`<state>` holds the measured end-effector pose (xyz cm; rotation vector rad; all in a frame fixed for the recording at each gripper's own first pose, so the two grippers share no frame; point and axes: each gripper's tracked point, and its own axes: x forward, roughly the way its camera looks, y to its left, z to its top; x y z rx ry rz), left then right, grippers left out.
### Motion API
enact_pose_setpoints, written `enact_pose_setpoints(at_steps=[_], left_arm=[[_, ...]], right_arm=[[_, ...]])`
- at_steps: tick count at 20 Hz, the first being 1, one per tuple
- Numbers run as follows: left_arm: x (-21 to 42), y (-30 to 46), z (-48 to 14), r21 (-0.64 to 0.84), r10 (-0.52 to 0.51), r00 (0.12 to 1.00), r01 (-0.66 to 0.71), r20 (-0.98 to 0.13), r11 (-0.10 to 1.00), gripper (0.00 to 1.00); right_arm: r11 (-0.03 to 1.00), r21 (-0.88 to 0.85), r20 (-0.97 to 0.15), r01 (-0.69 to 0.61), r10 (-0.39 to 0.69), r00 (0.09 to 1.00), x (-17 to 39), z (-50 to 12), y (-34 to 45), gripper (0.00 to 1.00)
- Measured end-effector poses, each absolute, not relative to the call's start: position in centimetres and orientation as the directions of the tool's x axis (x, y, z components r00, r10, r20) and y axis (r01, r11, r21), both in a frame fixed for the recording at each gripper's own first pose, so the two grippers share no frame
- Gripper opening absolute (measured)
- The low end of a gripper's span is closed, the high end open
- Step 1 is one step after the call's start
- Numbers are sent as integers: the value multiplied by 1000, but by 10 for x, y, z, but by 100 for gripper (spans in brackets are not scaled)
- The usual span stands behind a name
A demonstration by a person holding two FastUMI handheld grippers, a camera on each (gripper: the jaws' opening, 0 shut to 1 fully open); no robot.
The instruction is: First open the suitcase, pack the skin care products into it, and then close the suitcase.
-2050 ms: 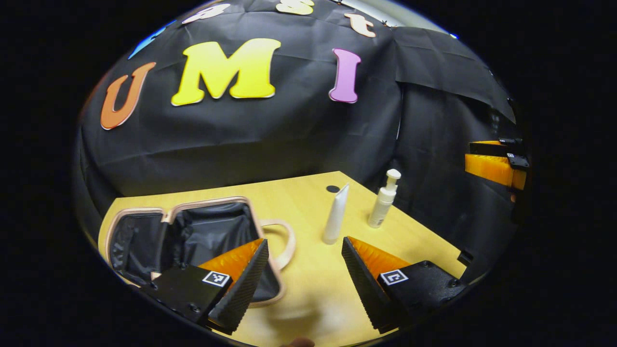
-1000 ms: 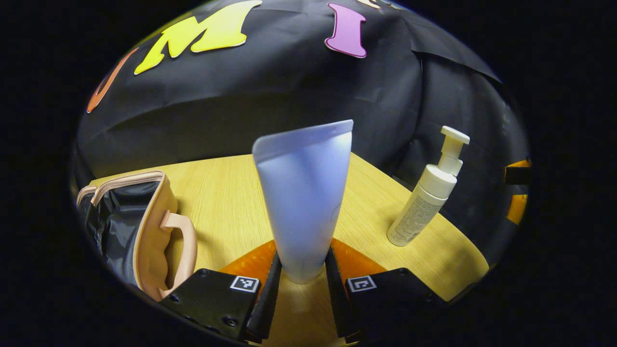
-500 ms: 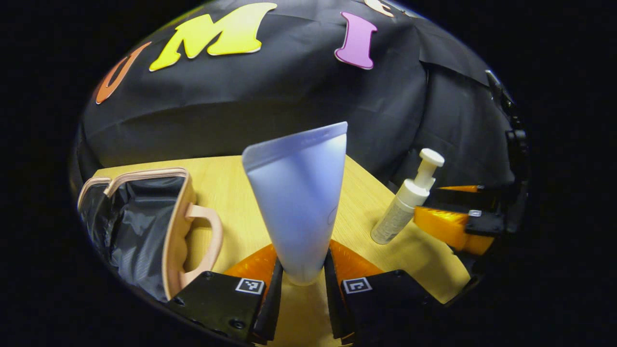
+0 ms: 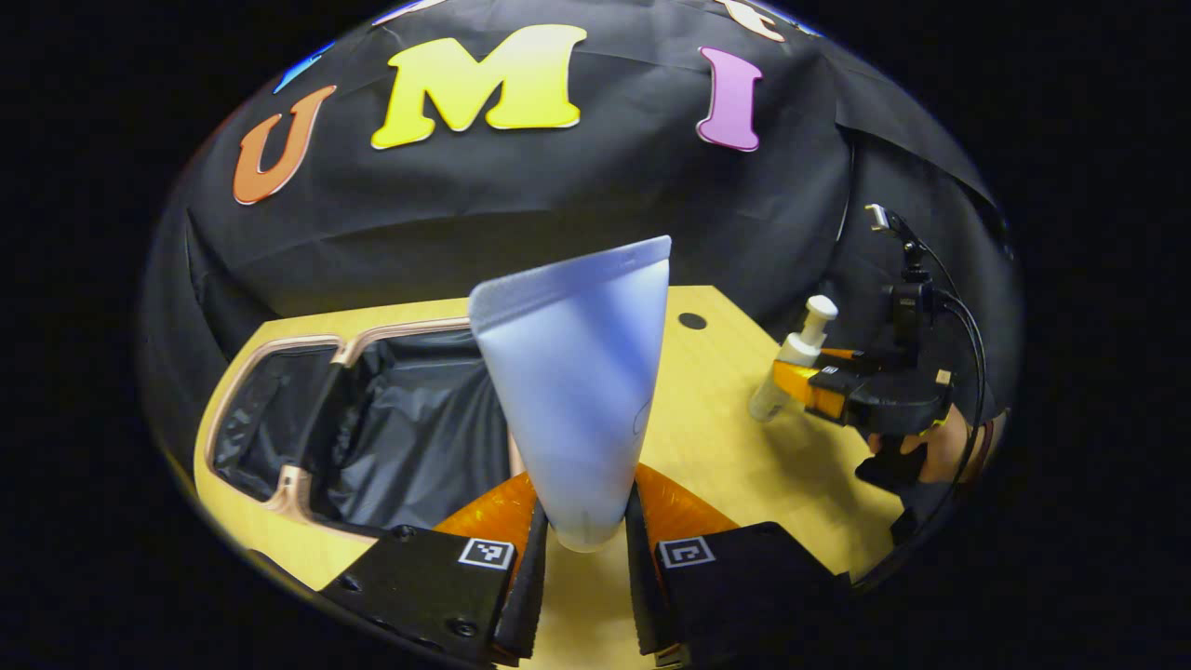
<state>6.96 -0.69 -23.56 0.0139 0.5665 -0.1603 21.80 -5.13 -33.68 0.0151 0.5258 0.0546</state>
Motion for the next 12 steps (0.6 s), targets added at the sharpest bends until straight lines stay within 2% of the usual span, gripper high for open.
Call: enact_pose_setpoints(at_steps=[4,8,12], left_arm=[[56,64,-224,-1,-55,833,66,-551,998,42],[72,130,-210,-13,9,855,-19,-518,1000,42],[93,168,-239,-28,22,796,-48,-604,998,42]], right_arm=[[999,34,-507,-20,34,861,205,-326,-43,48],[998,38,-483,-42,55,874,166,-284,-13,47],[993,88,-483,-82,115,868,120,-249,32,47]])
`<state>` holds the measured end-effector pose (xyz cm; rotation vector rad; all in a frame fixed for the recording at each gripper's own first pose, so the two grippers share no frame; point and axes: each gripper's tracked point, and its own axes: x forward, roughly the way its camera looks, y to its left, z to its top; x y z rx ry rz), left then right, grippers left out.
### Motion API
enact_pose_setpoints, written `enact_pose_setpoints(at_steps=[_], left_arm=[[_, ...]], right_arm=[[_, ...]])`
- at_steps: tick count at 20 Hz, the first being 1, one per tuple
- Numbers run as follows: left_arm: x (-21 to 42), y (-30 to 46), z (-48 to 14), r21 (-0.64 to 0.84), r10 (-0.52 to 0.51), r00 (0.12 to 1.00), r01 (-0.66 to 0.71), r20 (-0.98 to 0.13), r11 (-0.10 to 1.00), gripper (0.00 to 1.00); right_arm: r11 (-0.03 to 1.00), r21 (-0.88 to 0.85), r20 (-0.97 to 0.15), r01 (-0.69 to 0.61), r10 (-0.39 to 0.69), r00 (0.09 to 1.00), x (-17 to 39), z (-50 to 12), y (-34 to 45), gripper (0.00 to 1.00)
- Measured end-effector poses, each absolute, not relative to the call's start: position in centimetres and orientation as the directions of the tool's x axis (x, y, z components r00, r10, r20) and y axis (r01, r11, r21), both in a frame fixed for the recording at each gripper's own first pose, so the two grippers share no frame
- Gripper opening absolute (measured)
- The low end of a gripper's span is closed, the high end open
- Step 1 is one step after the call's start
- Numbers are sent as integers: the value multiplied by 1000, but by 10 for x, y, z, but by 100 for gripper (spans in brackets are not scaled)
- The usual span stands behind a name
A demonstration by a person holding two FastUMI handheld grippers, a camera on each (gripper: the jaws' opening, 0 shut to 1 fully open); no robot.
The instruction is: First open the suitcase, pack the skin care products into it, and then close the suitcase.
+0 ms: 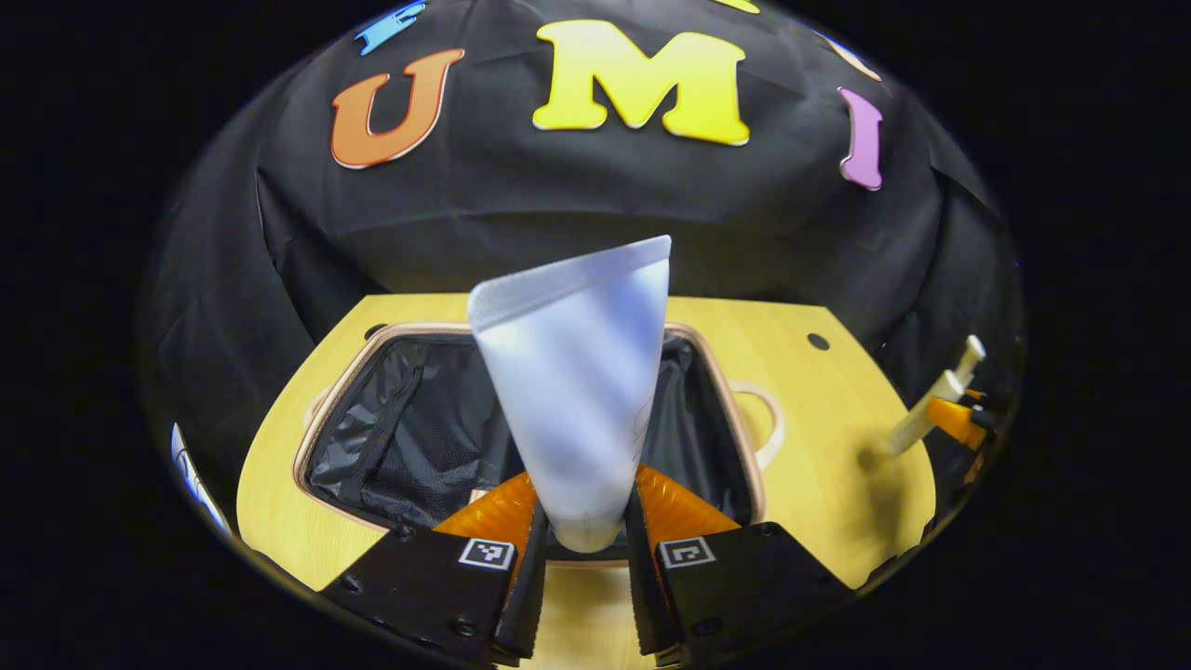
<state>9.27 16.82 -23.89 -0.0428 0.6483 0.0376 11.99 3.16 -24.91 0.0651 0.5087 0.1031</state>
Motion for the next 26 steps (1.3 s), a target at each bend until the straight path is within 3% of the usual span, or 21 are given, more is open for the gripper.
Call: enact_pose_setpoints(at_steps=[5,11,17,21,22,23,26], left_arm=[[113,169,-286,-63,-23,719,-29,-694,998,42],[105,161,-330,-74,-34,607,-41,-794,996,42],[126,161,-337,-26,-10,600,-18,-800,999,42],[121,160,-357,-38,-5,550,-48,-835,998,42],[124,160,-355,-41,-5,561,-51,-828,998,48],[124,160,-358,-41,-3,559,-54,-829,998,41],[125,160,-357,-45,-12,556,-46,-831,998,40]], right_arm=[[978,178,-493,-113,188,850,82,-230,84,47],[976,154,-489,-155,211,846,74,-228,111,47],[975,156,-475,-160,217,853,80,-221,116,47],[976,141,-486,-165,213,848,79,-225,119,45],[976,137,-488,-170,216,846,79,-227,121,47],[976,133,-493,-174,218,843,78,-228,123,47],[974,135,-505,-180,224,834,79,-233,129,47]])
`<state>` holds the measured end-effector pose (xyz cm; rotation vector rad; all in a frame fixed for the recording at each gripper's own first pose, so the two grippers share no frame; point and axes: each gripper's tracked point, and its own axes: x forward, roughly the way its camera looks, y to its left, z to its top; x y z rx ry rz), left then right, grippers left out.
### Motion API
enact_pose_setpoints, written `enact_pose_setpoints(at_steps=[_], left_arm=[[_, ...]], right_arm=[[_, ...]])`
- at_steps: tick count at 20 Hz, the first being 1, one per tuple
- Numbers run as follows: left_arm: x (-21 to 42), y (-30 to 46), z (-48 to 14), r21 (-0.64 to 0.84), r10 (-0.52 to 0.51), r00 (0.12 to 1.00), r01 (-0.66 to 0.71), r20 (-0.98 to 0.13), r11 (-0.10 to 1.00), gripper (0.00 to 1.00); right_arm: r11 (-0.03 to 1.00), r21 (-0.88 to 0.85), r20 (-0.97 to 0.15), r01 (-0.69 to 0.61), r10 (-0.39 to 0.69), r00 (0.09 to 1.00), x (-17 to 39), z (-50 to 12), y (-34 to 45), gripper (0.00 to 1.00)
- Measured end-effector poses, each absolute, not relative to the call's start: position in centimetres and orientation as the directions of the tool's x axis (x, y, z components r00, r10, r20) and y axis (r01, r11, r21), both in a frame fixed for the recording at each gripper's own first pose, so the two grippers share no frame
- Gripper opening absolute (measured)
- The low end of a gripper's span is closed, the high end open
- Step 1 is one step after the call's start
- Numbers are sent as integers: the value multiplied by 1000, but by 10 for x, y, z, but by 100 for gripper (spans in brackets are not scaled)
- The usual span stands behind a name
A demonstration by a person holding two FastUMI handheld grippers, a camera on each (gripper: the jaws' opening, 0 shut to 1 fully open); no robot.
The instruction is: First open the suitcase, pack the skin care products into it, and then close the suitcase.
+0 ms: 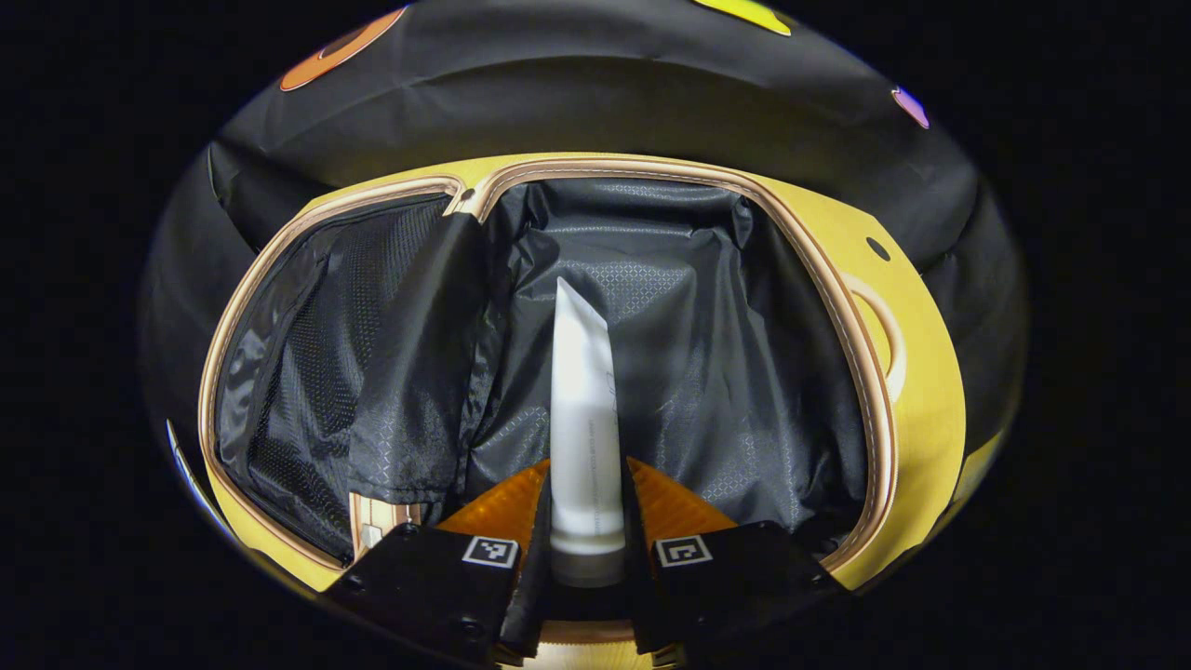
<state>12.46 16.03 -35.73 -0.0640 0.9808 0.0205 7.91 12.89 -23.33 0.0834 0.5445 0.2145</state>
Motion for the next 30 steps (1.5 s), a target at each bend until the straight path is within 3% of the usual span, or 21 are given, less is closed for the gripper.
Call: enact_pose_setpoints(at_steps=[4,5,7,8,9,11,14,22,30], left_arm=[[125,160,-358,-50,-33,551,-15,-834,999,38],[124,158,-355,-55,-46,553,0,-832,998,46],[128,159,-340,-51,-62,600,36,-797,998,47],[131,160,-329,-42,-67,629,55,-774,998,65],[131,162,-319,-31,-67,651,66,-756,997,61],[129,171,-296,-3,-59,704,81,-708,997,84],[117,188,-261,31,-44,771,83,-635,996,100],[69,268,-194,77,36,899,-2,-436,997,100],[45,329,-188,1,99,917,-107,-386,994,100]], right_arm=[[968,151,-494,-200,249,833,90,-223,147,47],[965,154,-490,-215,263,831,95,-218,155,47],[955,162,-475,-248,295,829,110,-207,177,47],[951,168,-466,-261,310,829,117,-202,189,46],[947,169,-463,-273,321,826,125,-199,202,47],[938,173,-461,-302,348,816,140,-197,230,47],[923,172,-484,-346,385,786,150,-208,271,47],[923,204,-647,-326,377,664,146,-282,323,47],[944,207,-701,-257,326,635,156,-313,339,47]])
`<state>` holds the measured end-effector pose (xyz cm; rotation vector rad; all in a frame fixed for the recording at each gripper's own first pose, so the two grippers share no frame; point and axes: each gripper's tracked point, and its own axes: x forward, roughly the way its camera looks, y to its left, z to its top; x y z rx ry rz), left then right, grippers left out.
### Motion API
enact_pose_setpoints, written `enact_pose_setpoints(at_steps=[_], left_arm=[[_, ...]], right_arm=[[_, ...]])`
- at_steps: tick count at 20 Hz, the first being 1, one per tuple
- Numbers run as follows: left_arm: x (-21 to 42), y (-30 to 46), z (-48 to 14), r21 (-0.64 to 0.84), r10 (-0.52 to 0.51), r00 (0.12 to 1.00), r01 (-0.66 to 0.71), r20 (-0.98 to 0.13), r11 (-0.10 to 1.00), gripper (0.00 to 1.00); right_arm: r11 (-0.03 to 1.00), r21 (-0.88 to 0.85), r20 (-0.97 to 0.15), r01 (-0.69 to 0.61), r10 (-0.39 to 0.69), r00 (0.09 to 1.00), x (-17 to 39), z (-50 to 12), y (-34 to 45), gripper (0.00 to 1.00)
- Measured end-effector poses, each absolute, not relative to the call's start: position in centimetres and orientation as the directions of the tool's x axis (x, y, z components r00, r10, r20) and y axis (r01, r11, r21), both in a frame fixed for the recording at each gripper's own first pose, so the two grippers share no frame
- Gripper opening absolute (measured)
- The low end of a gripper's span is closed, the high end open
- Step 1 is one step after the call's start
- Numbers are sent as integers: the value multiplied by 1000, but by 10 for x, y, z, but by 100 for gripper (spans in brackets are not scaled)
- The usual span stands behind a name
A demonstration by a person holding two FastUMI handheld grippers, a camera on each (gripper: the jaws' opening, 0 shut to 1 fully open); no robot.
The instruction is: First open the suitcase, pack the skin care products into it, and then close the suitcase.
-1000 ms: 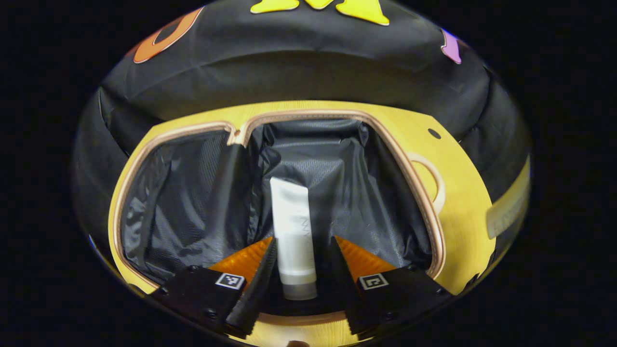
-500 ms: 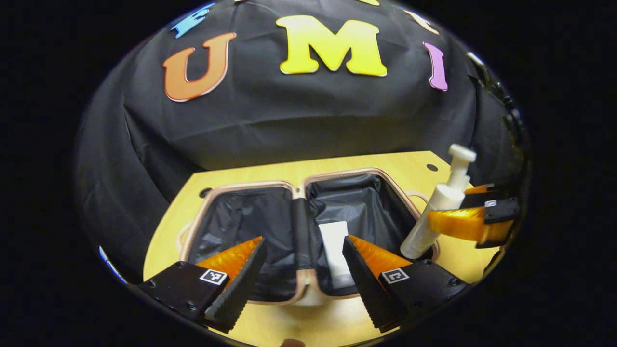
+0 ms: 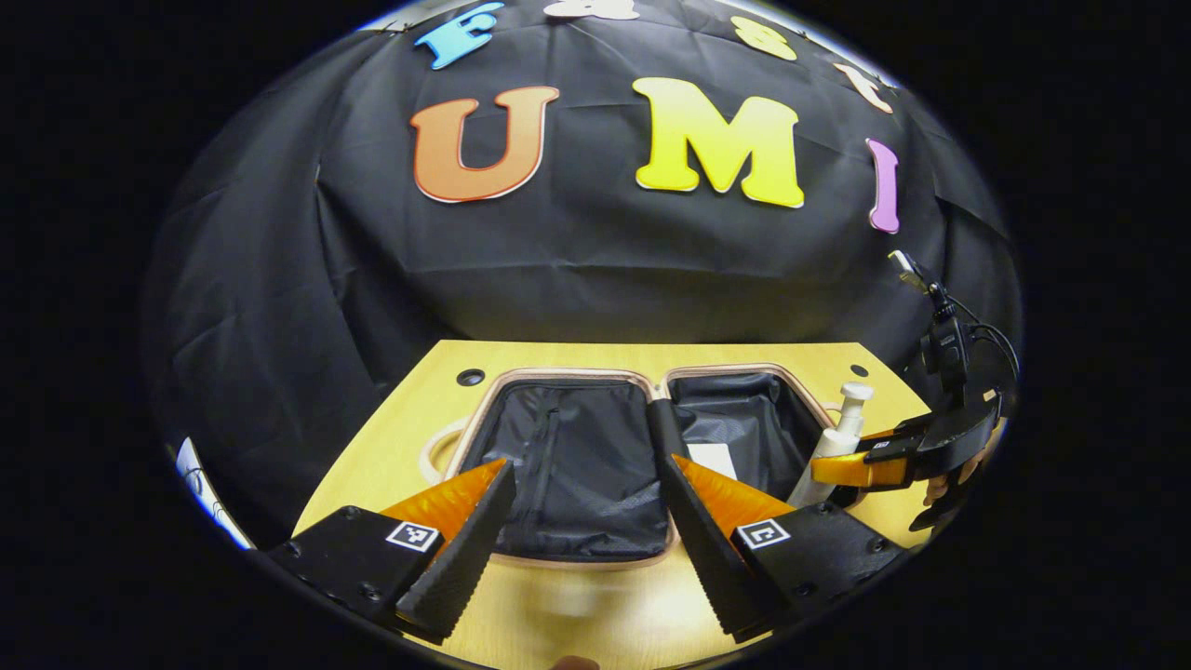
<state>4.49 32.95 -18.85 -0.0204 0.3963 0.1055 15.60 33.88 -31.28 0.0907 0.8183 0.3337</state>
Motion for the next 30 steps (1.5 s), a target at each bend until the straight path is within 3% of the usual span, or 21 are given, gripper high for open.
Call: enact_pose_setpoints(at_steps=[4,12,17,23,25,28,30], left_arm=[[43,358,-185,-1,143,922,-154,-360,988,100],[41,449,-203,16,281,886,-296,-368,955,100],[57,490,-222,13,332,869,-352,-366,936,99],[78,520,-257,-155,321,837,-424,-442,892,99],[83,521,-269,-215,303,830,-440,-467,872,97],[86,525,-289,-233,279,815,-441,-507,867,97],[90,523,-300,-258,259,806,-445,-532,857,98]], right_arm=[[955,187,-712,-231,294,638,181,-319,350,48],[981,190,-798,-32,174,577,208,-358,357,47],[987,159,-824,-26,147,547,199,-373,361,48],[985,168,-830,-21,153,536,195,-379,361,50],[978,207,-819,-37,194,540,191,-376,366,53],[973,212,-776,-87,222,590,183,-350,366,85],[966,208,-729,-152,257,634,172,-320,366,84]])
